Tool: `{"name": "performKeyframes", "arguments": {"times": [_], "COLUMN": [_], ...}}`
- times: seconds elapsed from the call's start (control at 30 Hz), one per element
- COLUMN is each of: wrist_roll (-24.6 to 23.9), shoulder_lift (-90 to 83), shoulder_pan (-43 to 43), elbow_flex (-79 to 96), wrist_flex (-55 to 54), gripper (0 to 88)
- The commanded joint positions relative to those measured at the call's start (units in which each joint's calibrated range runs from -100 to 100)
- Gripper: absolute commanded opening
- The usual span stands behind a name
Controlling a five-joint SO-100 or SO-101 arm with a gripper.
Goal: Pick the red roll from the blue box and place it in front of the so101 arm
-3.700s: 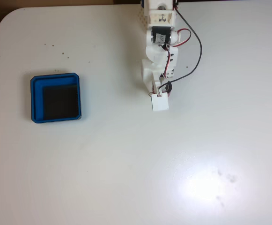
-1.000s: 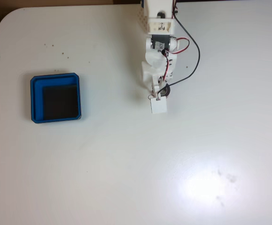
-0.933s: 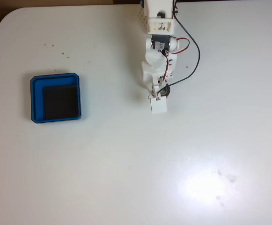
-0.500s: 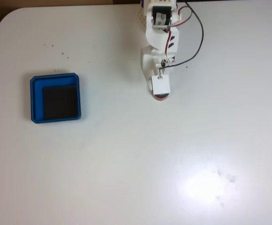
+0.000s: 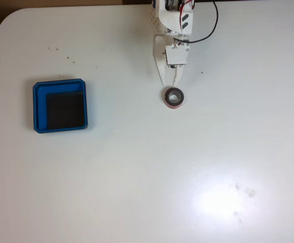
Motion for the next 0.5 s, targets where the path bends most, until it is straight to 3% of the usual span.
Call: {"name": "performKeyframes", "arguments": {"times": [0.0, 0.47], "wrist_roll": [0.1, -0.3], "shoulder_lift": [-3.7, -5.3], "shoulder_pan": [-0.5, -3.2], "elbow_flex": [2.8, 13.5], "wrist_flex": [-1.2, -13.5], "gripper": [10.4, 10.4]}}
